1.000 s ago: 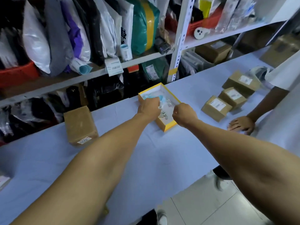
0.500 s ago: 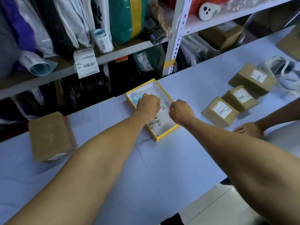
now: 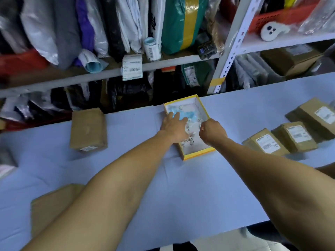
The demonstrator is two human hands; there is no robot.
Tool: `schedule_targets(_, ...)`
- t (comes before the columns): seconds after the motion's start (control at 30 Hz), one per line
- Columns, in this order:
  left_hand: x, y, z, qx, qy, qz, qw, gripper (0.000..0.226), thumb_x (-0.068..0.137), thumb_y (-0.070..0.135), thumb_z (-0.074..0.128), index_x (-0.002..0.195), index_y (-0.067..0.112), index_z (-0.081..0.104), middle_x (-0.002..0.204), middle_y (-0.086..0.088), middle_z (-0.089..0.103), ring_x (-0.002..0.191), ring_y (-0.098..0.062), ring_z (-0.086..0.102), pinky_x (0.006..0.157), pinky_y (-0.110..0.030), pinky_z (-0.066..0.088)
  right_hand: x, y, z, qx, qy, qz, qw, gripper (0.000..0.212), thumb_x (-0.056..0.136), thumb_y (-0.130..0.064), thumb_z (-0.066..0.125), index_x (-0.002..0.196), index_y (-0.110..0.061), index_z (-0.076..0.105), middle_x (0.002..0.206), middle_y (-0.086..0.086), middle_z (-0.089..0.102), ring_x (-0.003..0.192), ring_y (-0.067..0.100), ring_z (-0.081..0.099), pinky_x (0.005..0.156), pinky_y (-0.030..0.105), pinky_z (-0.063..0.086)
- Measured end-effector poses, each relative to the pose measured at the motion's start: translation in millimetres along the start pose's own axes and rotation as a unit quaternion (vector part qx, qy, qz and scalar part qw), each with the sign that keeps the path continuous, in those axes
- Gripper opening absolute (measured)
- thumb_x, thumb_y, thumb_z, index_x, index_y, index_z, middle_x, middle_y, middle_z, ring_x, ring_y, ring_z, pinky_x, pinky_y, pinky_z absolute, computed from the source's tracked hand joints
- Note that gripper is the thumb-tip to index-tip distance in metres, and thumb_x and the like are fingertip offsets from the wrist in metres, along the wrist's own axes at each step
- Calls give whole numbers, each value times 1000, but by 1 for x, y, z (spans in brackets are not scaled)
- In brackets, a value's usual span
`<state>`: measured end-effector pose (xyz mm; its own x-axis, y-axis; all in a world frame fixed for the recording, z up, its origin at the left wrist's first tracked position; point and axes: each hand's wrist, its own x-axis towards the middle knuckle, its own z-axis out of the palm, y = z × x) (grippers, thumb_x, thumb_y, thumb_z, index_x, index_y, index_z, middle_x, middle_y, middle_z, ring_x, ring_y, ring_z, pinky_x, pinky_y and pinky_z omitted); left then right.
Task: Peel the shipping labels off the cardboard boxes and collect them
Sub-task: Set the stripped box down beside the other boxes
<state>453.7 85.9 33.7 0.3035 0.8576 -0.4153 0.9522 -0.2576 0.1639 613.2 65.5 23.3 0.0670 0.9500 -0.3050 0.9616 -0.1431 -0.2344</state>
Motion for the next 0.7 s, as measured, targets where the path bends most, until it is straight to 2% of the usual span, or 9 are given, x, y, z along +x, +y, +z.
schedule_targets(0.1,-48,-28,2,-4,7,-30,1000,82,83,53,62,152,27,25,162,-15,1,148,-40,-1,119,-54,11,-14,-31,-1,-21,-29,-39,999,30,85,-16,51,111,-9,62,116,16,56,111,37,54,88,41,49)
schedule_targets(0.2,-97,-73,10,-15,12,-82,996,91,81,54,63,154,30,14,162,-14,-12,148,-39,-15,120,-54,0,-30,-82,7,-12,-52,-100,994,40,87,-22,53,126,-11,54,121,19,57,116,38,54,92,41,45)
schedule_targets(0.3,-155,-126,22,-32,36,-136,990,99,78,56,64,155,32,7,161,-14,-19,147,-38,-20,120,-54,-2,-60,-144,26,-6,-72,-156,985,60,86,-23,56,142,-14,38,131,20,53,121,38,52,96,42,46)
schedule_targets(0.4,-223,-187,45,-46,52,-191,979,106,74,58,67,155,32,4,161,-14,-21,147,-39,-18,120,-56,-1,-109,-209,57,-19,-96,-194,976,71,88,-28,55,151,-24,21,138,15,48,123,35,49,95,43,47)
schedule_targets(0.53,-315,-271,87,-60,34,-242,968,101,80,62,59,155,32,-1,161,-16,-19,147,-40,-15,120,-55,-1,-185,-280,117,15,-137,-237,962,76,91,-38,57,153,-24,14,144,14,44,128,34,47,101,42,43)
schedule_targets(0.7,-398,-331,142,-138,37,-258,956,114,68,77,61,154,33,0,161,-15,-9,147,-41,-2,119,-52,6,-266,-326,179,56,-182,-205,960,84,92,-45,56,154,-26,3,143,13,44,129,31,45,102,40,39)
